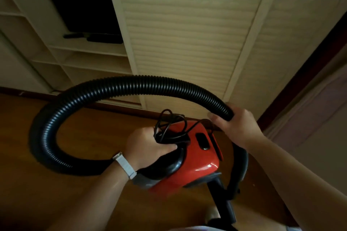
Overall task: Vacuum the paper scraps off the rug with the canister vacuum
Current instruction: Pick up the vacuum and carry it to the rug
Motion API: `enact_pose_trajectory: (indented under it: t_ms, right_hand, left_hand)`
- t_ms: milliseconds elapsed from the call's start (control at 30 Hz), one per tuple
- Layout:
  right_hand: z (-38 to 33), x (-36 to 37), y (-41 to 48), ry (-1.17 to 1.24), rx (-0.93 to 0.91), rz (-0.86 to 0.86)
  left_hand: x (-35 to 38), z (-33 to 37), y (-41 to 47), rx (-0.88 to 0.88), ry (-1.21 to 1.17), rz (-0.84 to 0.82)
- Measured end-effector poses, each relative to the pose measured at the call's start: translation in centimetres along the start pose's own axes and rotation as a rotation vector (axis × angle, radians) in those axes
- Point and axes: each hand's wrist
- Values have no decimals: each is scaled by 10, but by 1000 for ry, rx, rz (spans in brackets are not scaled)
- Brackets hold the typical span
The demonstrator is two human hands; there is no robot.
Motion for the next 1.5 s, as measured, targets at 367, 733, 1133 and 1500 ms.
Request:
enact_pose_trajectory:
  t_ms: [367, 733, 1133, 1500]
  right_hand:
    - [-21, 92, 224, 129, -119, -270]
    - [-112, 206, 372, 184, -256, -653]
    - [-231, 445, 405, 95, -352, -855]
    - [-369, 628, 391, 140, -380, -868]
  left_hand:
    - [-27, -63, 141, -217, 71, 47]
    - [-110, -114, 201, -659, 103, 210]
    - [-188, -315, 196, -837, 6, 289]
    - [-321, -473, 176, -940, 116, 358]
Point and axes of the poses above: each hand's wrist, its own y-axis towards the middle knuckle, its own x-axis out of the palm, z = x × y, and after that the axes turned 13 degrees about y, right-handed
